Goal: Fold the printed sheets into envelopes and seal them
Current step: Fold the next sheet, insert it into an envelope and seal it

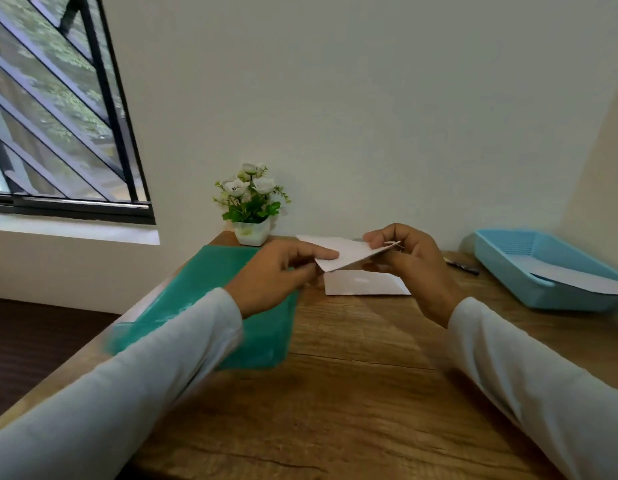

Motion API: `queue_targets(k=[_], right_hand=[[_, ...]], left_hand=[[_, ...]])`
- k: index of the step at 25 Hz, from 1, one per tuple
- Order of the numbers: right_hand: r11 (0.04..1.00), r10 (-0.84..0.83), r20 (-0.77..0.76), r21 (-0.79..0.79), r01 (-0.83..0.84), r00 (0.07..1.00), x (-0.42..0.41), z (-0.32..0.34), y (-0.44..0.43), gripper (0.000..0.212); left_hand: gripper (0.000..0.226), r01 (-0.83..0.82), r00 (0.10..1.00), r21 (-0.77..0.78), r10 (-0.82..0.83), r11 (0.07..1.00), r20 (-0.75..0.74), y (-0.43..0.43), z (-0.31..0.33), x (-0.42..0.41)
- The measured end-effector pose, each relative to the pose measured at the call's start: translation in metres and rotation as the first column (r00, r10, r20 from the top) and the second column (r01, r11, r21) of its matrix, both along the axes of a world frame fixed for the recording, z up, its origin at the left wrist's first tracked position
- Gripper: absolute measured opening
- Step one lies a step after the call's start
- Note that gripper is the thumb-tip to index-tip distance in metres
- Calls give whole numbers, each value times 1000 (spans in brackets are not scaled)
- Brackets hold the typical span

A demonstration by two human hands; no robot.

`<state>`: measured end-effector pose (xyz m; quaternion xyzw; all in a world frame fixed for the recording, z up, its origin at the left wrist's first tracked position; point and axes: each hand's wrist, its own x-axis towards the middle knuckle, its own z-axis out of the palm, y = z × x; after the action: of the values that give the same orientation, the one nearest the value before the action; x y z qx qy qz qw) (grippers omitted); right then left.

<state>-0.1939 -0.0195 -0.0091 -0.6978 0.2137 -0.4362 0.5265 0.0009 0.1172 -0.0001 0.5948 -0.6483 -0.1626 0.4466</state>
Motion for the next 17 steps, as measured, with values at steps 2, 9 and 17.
queue_targets(k=[2,9,17], right_hand=[[995,-55,8,88,54,998,-7,-8,-13,17],[815,112,147,552,-176,983,-8,-24,-38,41],[866,69,55,493,-87,996,-7,-41,-59,45]], left_hand=[[28,-87,982,-134,107,987,153,-19,-6,-7],[34,-268,668,-275,384,923,637,-75,-24,-12],[43,-280,554,-59,211,958,805,-93,-53,-7]])
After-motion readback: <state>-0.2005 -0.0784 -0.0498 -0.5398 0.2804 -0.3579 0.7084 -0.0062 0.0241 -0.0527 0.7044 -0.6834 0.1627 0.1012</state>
